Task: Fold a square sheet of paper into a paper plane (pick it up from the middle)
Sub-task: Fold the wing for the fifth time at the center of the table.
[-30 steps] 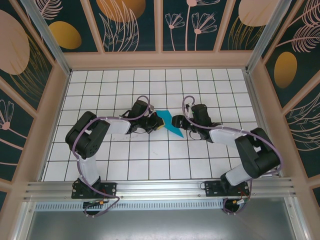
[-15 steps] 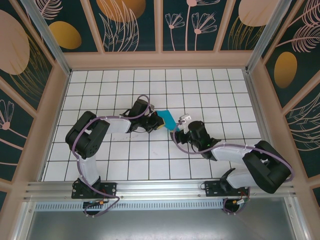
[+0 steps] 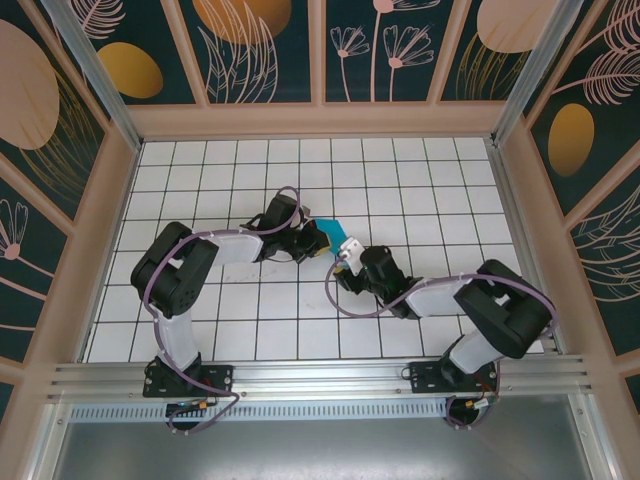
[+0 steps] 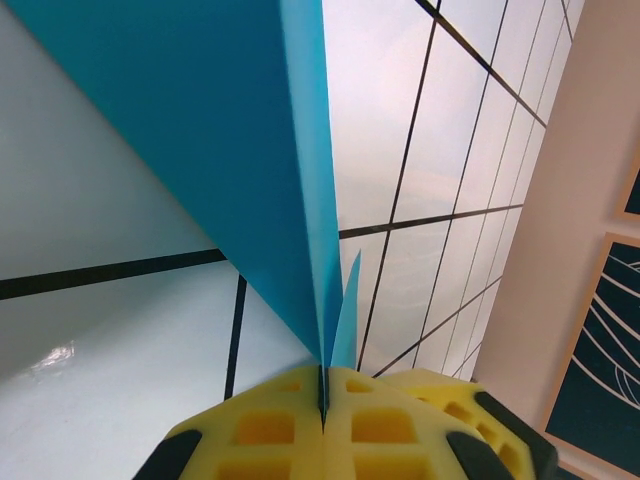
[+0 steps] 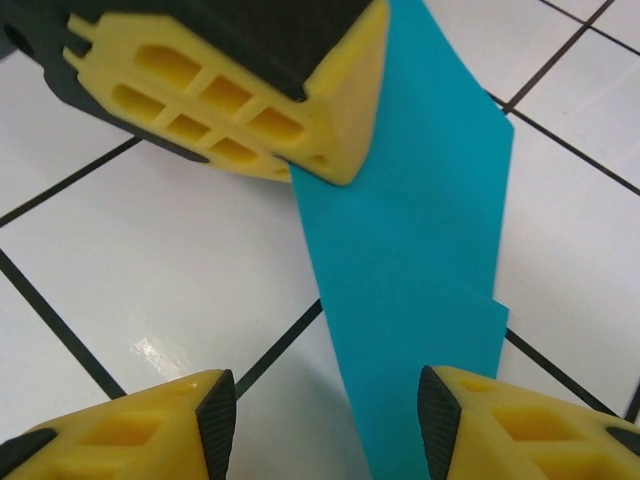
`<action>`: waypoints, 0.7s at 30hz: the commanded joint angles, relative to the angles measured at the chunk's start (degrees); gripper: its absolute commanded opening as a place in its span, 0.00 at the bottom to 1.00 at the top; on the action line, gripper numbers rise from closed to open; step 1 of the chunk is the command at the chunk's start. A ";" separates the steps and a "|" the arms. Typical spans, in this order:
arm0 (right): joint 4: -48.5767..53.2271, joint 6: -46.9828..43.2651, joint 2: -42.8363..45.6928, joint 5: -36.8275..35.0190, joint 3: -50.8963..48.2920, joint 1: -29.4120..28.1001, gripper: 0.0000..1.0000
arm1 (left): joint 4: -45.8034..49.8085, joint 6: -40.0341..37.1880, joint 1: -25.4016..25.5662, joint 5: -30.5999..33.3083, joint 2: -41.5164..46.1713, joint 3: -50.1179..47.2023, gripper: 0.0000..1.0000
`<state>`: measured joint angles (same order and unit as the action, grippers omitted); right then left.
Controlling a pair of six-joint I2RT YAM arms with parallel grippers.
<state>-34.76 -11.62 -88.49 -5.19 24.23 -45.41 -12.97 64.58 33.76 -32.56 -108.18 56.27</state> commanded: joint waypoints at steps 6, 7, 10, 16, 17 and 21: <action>-6.69 -4.46 -6.50 -5.11 4.12 -0.74 0.49 | 2.32 -1.38 -0.01 -0.57 0.57 1.48 0.00; -7.03 -4.88 -7.20 -5.41 4.40 -0.73 0.48 | 2.36 -1.36 -0.06 -0.50 0.66 1.56 0.00; -8.09 -6.11 -8.42 -5.40 4.77 -0.78 0.42 | 2.69 -1.39 -0.01 -0.57 0.68 1.70 0.00; -9.64 -7.84 -9.49 -5.63 4.80 -0.82 0.34 | 3.32 -1.49 -0.14 -0.62 0.68 2.11 0.01; -9.66 -7.90 -9.48 -5.47 4.78 -0.86 0.31 | 3.41 -1.54 -0.23 -0.66 0.74 2.17 0.01; -9.11 -7.24 -9.33 -3.64 4.84 -0.87 0.19 | 3.86 -2.48 -0.75 -0.42 1.36 2.64 0.10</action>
<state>-41.85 -18.85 -96.97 -10.00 27.86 -45.87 -11.09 64.14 33.52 -32.53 -108.18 57.10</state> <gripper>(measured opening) 0.201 0.087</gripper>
